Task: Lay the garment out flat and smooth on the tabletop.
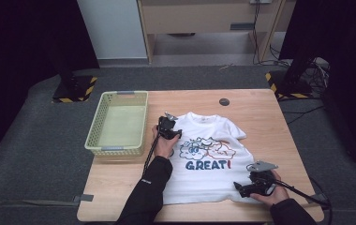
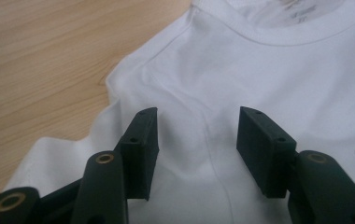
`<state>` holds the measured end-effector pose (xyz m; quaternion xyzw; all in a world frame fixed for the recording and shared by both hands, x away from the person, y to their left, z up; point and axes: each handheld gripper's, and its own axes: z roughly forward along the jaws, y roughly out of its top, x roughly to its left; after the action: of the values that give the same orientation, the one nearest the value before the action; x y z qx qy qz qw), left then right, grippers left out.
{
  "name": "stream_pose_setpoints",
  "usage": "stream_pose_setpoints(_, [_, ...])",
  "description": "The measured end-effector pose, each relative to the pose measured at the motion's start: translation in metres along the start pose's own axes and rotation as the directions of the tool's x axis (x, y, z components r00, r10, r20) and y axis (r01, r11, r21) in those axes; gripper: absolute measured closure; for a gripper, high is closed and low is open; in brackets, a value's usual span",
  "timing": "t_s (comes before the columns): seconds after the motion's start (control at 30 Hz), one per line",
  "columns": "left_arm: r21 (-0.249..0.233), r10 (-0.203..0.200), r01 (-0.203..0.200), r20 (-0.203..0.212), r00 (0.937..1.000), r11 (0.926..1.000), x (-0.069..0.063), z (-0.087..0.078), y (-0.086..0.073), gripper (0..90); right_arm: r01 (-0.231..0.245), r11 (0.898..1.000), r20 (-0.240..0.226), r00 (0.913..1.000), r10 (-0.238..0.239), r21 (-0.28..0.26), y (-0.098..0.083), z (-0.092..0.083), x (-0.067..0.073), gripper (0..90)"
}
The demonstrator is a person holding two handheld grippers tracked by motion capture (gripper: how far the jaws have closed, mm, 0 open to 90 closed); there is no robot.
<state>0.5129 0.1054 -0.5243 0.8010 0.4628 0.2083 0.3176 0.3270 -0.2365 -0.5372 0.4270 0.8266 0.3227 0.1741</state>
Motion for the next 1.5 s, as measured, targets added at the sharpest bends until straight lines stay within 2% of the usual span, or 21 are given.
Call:
stream_pose_setpoints(0.13, [-0.019,-0.031,0.031,0.002,0.9995,0.9993,0.003,0.003,-0.001,48.1,0.001,1.000,-0.002,1.0000,-0.001,0.001,0.000,0.000,0.000,2.3])
stream_pose_setpoints(0.27, [-0.037,-0.044,0.043,-0.017,0.9989,0.9984,0.004,0.007,0.000,47.9,0.003,1.000,-0.004,1.0000,-0.003,0.000,0.000,0.000,0.000,2.3])
stream_pose_setpoints(0.43, [-0.042,-0.032,0.030,-0.051,0.9982,0.9987,0.002,0.010,0.004,47.7,0.008,1.000,-0.008,0.9999,-0.008,0.004,-0.001,-0.001,0.001,2.3])
stream_pose_setpoints(0.67, [-0.046,-0.043,0.040,-0.055,0.9976,0.9981,0.004,0.013,0.005,42.5,0.013,1.000,-0.013,0.9998,-0.013,0.009,-0.002,-0.002,0.002,2.3])
stream_pose_setpoints(0.8, [-0.009,-0.047,0.047,-0.018,0.9987,0.9989,0.004,0.007,0.005,35.1,0.018,1.000,-0.018,0.9997,-0.017,0.019,-0.001,-0.003,0.001,2.6])
stream_pose_setpoints(0.97, [-0.049,-0.010,0.011,0.023,0.9997,0.9987,-0.002,-0.013,0.006,33.3,0.013,0.999,-0.016,0.9998,-0.013,0.046,0.002,-0.005,-0.002,3.8])
stream_pose_setpoints(1.07, [-0.062,0.040,-0.037,0.052,0.9979,0.9974,-0.008,-0.026,0.004,31.4,0.003,0.999,-0.007,1.0000,-0.002,0.045,0.004,-0.008,-0.005,4.3])
stream_pose_setpoints(1.23, [-0.077,0.074,-0.065,0.121,0.9899,0.9949,-0.013,-0.048,-0.005,28.9,-0.023,1.000,0.005,0.9997,0.023,0.017,0.008,-0.011,-0.009,5.5])
stream_pose_setpoints(1.4, [-0.067,0.136,-0.127,0.148,0.9796,0.9896,-0.020,-0.068,-0.023,26.0,-0.067,0.998,0.015,0.9976,0.068,-0.021,0.013,-0.014,-0.017,6.7])
stream_pose_setpoints(1.5, [-0.058,0.142,-0.134,0.172,0.9748,0.9893,-0.024,-0.078,-0.035,24.5,-0.080,0.996,0.021,0.9965,0.081,-0.038,0.016,-0.016,-0.020,6.8])
